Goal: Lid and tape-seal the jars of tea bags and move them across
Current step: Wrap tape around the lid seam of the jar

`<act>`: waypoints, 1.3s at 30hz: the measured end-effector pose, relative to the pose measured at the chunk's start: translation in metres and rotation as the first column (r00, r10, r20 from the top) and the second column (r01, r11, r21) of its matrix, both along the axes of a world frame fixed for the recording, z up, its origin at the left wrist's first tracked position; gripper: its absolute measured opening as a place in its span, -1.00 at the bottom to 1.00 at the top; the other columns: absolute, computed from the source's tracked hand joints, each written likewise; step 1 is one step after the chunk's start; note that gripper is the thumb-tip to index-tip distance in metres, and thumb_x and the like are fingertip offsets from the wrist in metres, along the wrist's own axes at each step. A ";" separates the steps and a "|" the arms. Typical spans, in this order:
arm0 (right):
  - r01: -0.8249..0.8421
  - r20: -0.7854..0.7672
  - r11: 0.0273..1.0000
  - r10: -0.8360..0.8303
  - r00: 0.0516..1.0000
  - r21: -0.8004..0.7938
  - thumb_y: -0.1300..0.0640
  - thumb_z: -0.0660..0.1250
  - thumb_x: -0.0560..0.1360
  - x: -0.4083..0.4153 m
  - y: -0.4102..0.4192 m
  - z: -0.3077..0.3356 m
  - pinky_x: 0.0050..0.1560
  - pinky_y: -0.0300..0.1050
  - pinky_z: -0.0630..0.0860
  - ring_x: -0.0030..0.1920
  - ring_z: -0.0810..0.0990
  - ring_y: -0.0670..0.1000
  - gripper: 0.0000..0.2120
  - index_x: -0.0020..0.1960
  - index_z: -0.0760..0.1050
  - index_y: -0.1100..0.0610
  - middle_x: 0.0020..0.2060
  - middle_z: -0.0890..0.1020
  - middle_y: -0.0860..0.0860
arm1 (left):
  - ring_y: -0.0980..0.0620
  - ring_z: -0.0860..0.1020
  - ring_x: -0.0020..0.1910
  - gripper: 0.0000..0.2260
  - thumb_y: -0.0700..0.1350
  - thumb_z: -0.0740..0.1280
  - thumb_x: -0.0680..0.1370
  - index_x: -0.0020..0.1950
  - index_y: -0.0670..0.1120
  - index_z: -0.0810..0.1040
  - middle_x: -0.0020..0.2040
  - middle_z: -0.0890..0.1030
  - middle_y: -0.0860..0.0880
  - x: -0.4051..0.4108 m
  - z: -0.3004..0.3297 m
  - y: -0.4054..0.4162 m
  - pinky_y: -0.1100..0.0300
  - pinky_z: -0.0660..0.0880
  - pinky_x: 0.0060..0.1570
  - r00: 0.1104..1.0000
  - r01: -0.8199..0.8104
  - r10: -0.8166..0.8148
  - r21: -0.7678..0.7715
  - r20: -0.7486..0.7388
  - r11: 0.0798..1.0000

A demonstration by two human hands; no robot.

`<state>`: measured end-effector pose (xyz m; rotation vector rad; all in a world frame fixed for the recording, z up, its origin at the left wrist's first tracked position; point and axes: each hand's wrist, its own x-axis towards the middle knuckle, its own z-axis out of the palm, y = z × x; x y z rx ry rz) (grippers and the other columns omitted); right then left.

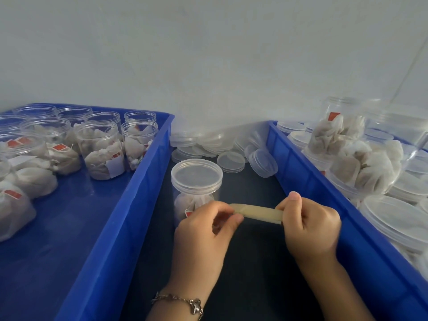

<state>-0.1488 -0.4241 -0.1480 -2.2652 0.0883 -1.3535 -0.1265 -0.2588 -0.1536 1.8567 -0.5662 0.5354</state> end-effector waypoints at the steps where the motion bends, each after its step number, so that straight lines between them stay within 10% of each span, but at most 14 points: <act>1: 0.002 -0.005 1.000 -0.002 1.000 0.009 0.00 0.01 0.52 0.000 0.000 0.000 -0.60 0.03 0.40 -0.64 0.37 0.06 -0.42 -0.53 0.49 0.26 -0.67 0.39 0.05 | 0.24 0.59 -0.18 -0.88 0.02 0.42 0.40 -0.15 0.00 0.64 -0.31 0.58 0.24 0.001 0.000 0.000 0.43 0.50 -0.21 1.000 0.004 -0.004 0.003 -0.002 1.000; 7: 0.008 -0.010 1.000 -0.008 1.000 0.013 -0.01 0.00 0.52 0.000 -0.003 0.000 -0.60 0.01 0.41 -0.64 0.38 0.05 -0.42 -0.52 0.49 0.25 -0.66 0.40 0.04 | 0.14 0.61 -0.35 -0.96 -0.20 0.41 0.46 -0.15 -0.08 0.65 -0.31 0.67 0.02 0.006 0.008 0.005 0.29 0.58 -0.28 0.807 0.108 -0.313 -0.395 -0.501 0.912; 18: 0.025 -0.036 0.999 -0.026 0.999 -0.038 0.00 0.01 0.53 0.003 -0.008 -0.004 -0.57 0.04 0.43 -0.62 0.40 0.09 -0.42 -0.53 0.48 0.26 -0.65 0.41 0.07 | 0.20 0.60 -0.31 -0.88 -0.10 0.30 0.56 -0.15 0.03 0.59 -0.33 0.60 0.23 0.012 0.010 0.021 0.29 0.57 -0.19 0.838 0.193 -0.215 -0.096 -0.502 0.977; 25: -0.058 0.006 0.992 0.059 0.998 -0.111 0.09 0.02 0.53 0.005 -0.010 -0.007 -0.59 -0.02 0.40 -0.61 0.39 0.07 -0.48 -0.51 0.46 0.25 -0.62 0.41 0.06 | 0.19 0.55 -0.36 -0.90 -0.16 0.28 0.55 -0.11 -0.10 0.58 -0.40 0.57 0.12 0.009 0.020 0.026 0.33 0.55 -0.24 0.819 0.169 -0.321 -0.335 -0.475 0.927; 30: 0.024 -0.044 0.978 -0.033 0.998 -0.207 0.08 0.04 0.51 0.006 0.002 -0.003 -0.63 -0.09 0.34 -0.62 0.33 0.02 -0.53 -0.53 0.39 0.17 -0.63 0.35 -0.02 | 0.11 0.60 -0.29 -0.64 0.13 0.38 0.25 -0.12 -0.10 0.57 -0.36 0.59 0.08 0.010 0.025 0.033 0.20 0.59 -0.13 0.757 0.186 -0.411 -0.436 -0.508 0.881; 39: -0.035 -0.586 0.982 -0.080 0.806 -0.183 -0.47 -0.25 0.33 0.009 -0.008 0.005 -0.40 -0.20 0.24 -0.35 0.43 -0.16 -0.40 -0.31 0.37 -0.09 -0.42 0.44 -0.13 | 0.38 0.55 -0.23 -0.82 -0.15 0.53 0.35 -0.29 0.09 0.59 -0.36 0.63 0.20 0.016 0.016 0.042 0.56 0.40 -0.30 0.961 -0.098 0.122 0.106 -0.247 0.990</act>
